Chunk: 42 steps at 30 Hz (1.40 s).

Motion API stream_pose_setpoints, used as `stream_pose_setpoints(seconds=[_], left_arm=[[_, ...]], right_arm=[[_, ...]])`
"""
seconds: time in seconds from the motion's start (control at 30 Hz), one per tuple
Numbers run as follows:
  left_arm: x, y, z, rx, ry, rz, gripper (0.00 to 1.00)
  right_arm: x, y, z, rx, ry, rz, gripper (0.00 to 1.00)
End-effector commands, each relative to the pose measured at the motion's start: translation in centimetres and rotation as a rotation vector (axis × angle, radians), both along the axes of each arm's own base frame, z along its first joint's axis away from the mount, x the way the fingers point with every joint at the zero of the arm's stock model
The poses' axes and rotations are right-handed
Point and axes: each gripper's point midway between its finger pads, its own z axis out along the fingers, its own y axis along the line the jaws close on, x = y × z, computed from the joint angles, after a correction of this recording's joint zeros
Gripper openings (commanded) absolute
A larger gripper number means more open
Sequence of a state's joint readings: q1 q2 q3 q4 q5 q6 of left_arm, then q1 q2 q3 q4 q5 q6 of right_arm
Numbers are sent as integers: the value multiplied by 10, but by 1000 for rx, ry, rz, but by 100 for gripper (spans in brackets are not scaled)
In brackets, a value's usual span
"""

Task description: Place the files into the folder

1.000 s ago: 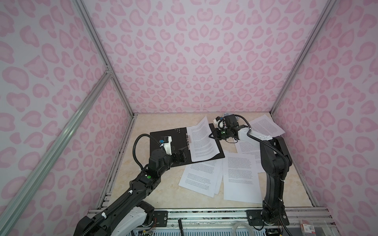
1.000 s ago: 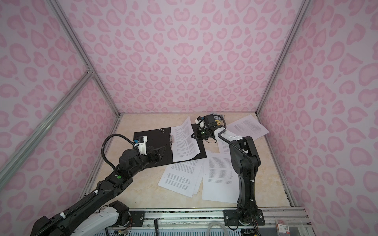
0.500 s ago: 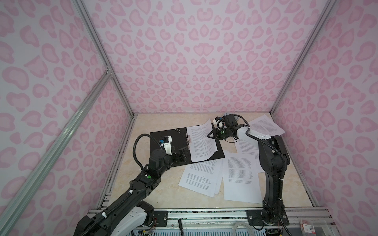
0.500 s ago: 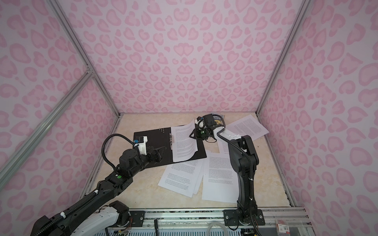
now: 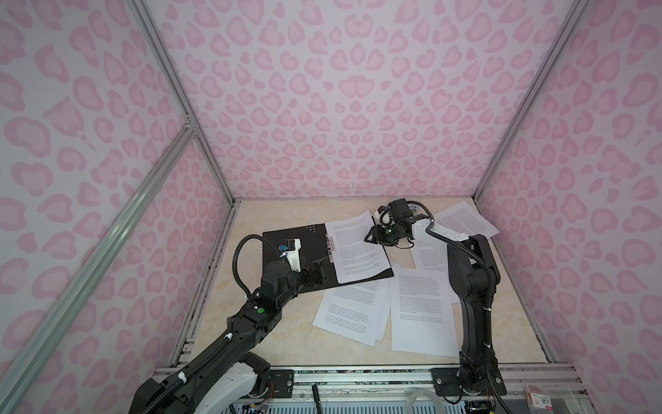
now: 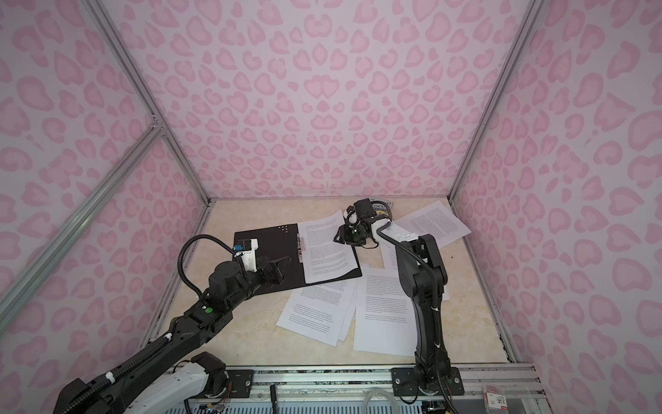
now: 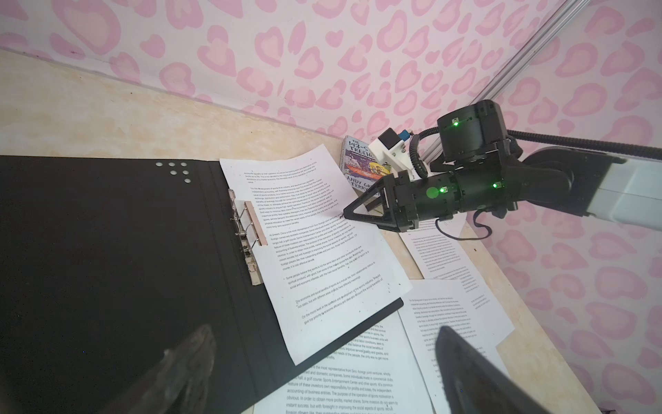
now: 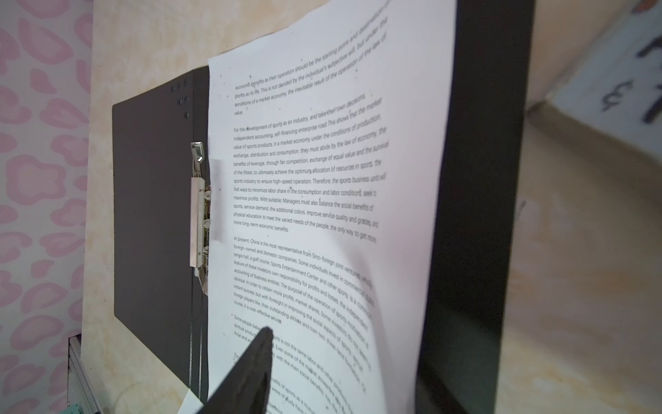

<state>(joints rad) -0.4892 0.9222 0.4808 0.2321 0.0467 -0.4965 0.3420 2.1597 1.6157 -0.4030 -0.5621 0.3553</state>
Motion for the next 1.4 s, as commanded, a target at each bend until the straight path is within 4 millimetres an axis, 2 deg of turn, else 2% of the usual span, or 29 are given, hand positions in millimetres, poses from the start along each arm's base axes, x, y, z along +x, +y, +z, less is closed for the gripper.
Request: stream_pose_setpoints(seconds=[0.0,0.6,0.83,0.9,0.93,0.97,1.03,1.13,1.27,1.37], left_arm=[[3,1,10,-4,-29,6,98],[3,1,10,-1,-29,8,98],[2,2,11,0,-31,14,98],[3,3,11,1,-31,18,98],[3,3,11,2,-30,20,98],[3,4,11,3,-31,24,98],[3,5,11,3,-29,29,98],[4,6,11,5,-28,35,98],[5,7,12,1,-18,46,98],[5,6,14,-5,-3,46,98]], right_arm=[[-4,-3,-12,-17,26,-5,54],[-6,-4,-20,-26,46,-10,59],[-1,-25,-18,-105,31,-80,74],[-1,-35,-14,-166,19,-108,91],[-1,-39,-11,-181,12,-116,97],[-1,-43,-6,-199,-1,-129,98],[0,-54,9,-236,-42,-168,98],[-4,-66,42,-252,-120,-222,98],[-30,-79,90,-262,-252,-281,99],[-55,-84,106,-265,-321,-303,99]])
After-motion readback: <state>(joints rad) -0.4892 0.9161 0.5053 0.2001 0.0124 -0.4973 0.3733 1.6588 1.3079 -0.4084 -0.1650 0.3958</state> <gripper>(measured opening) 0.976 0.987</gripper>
